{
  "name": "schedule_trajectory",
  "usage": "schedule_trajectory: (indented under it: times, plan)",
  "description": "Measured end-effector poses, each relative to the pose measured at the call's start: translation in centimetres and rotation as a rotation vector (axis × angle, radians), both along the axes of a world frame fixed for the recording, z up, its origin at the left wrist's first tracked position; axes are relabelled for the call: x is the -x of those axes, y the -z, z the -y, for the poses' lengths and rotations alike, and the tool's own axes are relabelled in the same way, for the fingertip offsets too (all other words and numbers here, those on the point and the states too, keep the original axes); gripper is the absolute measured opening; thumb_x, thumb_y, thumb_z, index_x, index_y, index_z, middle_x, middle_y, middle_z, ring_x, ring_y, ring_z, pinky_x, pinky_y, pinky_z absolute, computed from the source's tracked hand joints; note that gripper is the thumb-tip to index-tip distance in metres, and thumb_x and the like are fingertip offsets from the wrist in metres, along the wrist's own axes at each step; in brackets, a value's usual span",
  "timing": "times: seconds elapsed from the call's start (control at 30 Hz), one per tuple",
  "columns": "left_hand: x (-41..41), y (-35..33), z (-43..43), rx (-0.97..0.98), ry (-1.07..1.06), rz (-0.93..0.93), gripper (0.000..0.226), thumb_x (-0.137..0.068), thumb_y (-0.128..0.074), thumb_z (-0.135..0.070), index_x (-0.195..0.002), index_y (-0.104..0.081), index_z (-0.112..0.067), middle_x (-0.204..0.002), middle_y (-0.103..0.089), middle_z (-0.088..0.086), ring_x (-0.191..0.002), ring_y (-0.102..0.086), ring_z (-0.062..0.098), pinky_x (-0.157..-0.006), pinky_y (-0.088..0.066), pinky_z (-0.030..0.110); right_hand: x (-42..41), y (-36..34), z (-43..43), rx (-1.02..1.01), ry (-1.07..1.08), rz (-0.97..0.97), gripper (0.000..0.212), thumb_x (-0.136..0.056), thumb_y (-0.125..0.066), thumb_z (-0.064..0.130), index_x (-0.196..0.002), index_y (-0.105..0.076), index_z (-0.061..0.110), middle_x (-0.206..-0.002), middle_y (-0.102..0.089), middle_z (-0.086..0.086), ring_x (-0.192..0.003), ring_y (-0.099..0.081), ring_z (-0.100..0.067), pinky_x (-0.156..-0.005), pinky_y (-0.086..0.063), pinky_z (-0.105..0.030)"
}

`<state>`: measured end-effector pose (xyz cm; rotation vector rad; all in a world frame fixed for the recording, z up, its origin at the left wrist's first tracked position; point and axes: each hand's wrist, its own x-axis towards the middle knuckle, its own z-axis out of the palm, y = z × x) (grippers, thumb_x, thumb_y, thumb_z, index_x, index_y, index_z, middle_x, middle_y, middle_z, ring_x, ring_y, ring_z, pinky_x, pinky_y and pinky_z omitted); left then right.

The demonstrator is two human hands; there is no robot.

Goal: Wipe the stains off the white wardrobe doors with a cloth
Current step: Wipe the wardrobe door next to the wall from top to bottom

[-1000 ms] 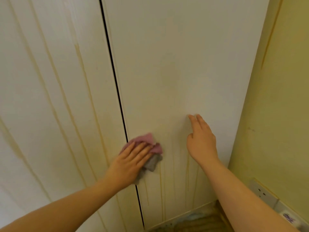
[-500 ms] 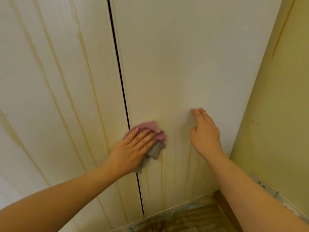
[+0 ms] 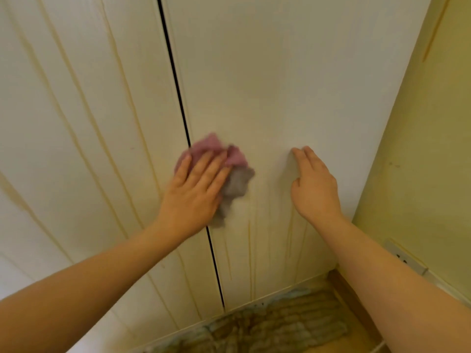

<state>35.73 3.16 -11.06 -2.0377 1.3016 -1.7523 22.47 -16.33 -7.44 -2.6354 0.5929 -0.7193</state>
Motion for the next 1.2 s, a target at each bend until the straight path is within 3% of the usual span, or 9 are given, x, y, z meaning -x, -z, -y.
schedule_trajectory:
  times: [0.13, 0.3, 0.47, 0.57, 0.67, 0.8, 0.93, 1.1, 1.2]
  plan:
    - [-0.4, 3.8, -1.0, -0.118, 0.019, -0.05, 0.056, -0.087, -0.044, -0.025, -0.138, -0.037, -0.002, -0.143, -0.041, 0.012, -0.146, -0.004, 0.031, -0.118, -0.003, 0.048, -0.1, 0.6, -0.3, -0.015, -0.001, -0.038, 0.066, -0.088, -0.036, 0.002, -0.148, -0.014, 0.021, -0.156, -0.006, -0.002, -0.142, -0.012, -0.02, -0.109, -0.019, -0.036]
    - [-0.2, 8.7, -3.2, -0.372, -0.013, -0.059, 0.083, -0.08, -0.033, -0.031, -0.15, 0.002, -0.004, -0.149, -0.026, 0.01, -0.146, 0.008, 0.027, -0.118, 0.005, 0.042, 0.0, 0.7, -0.4, -0.011, -0.015, -0.051, 0.069, -0.087, -0.036, 0.0, -0.148, -0.011, 0.021, -0.157, -0.004, 0.0, -0.142, -0.009, -0.019, -0.11, -0.017, -0.037]
    - [-0.2, 5.0, -1.0, -0.094, -0.014, -0.052, 0.057, -0.088, -0.052, -0.023, -0.141, -0.038, -0.004, -0.151, -0.03, 0.012, -0.145, -0.011, 0.03, -0.117, -0.008, 0.049, -0.2, 0.9, -0.1, 0.003, -0.012, -0.023, 0.069, -0.086, -0.036, -0.001, -0.148, -0.013, 0.02, -0.157, -0.006, 0.0, -0.142, -0.011, -0.019, -0.11, -0.017, -0.037]
    - [-0.4, 8.8, -2.3, -0.305, -0.013, -0.091, 0.072, -0.087, -0.042, -0.026, -0.149, -0.016, -0.002, -0.157, -0.012, 0.017, -0.145, -0.007, 0.031, -0.118, 0.002, 0.046, -0.3, 1.1, -0.1, 0.005, -0.012, -0.024, 0.071, -0.086, -0.036, 0.0, -0.148, -0.01, 0.021, -0.157, -0.004, 0.001, -0.142, -0.011, -0.018, -0.109, -0.018, -0.037]
    - [0.4, 12.1, -4.0, -0.575, -0.07, -0.197, 0.09, -0.068, -0.064, -0.039, -0.143, -0.028, -0.002, -0.142, -0.04, 0.015, -0.136, -0.027, 0.025, -0.118, 0.004, 0.039, -0.3, 1.4, -0.1, 0.009, -0.016, -0.039, 0.073, -0.086, -0.036, -0.001, -0.149, -0.006, 0.022, -0.157, 0.0, 0.002, -0.142, -0.01, -0.018, -0.109, -0.019, -0.037]
    - [0.8, 9.0, -3.1, -0.404, -0.031, -0.2, 0.07, -0.081, -0.039, -0.029, -0.144, -0.027, -0.002, -0.141, -0.04, 0.008, -0.146, 0.0, 0.029, -0.119, 0.002, 0.043, -0.4, 1.6, 0.0, 0.019, -0.022, -0.028, 0.073, -0.085, -0.036, -0.001, -0.149, -0.005, 0.021, -0.157, 0.0, 0.0, -0.142, -0.01, -0.018, -0.109, -0.017, -0.038]
    - [0.4, 8.2, -3.3, -0.375, -0.068, -0.265, 0.066, -0.083, -0.044, -0.026, -0.144, -0.031, -0.003, -0.153, -0.025, 0.014, -0.146, -0.002, 0.028, -0.119, 0.001, 0.043, -0.5, 2.0, 0.0, 0.017, -0.017, -0.024, 0.076, -0.084, -0.036, -0.002, -0.149, -0.004, 0.021, -0.157, 0.001, 0.001, -0.142, -0.012, -0.018, -0.109, -0.018, -0.037]
    - [1.6, 11.2, -4.0, -0.823, -0.151, -0.31, 0.064, -0.07, -0.054, -0.043, -0.125, -0.051, -0.012, -0.135, -0.046, 0.006, -0.128, -0.037, 0.017, -0.118, 0.003, 0.038, -0.5, 1.8, 0.0, 0.025, -0.017, -0.026, 0.076, -0.084, -0.036, -0.001, -0.149, -0.004, 0.022, -0.157, 0.001, 0.002, -0.142, -0.012, -0.018, -0.109, -0.017, -0.037]
    - [1.7, 9.5, -3.5, -0.662, -0.077, -0.362, 0.058, -0.073, -0.038, -0.031, -0.124, -0.051, -0.005, -0.13, -0.055, 0.005, -0.125, -0.049, 0.024, -0.117, -0.002, 0.039, -0.4, 1.8, 0.0, 0.017, -0.014, -0.04, 0.076, -0.084, -0.036, -0.002, -0.149, -0.004, 0.023, -0.157, 0.002, 0.002, -0.142, -0.01, -0.018, -0.11, -0.016, -0.038]
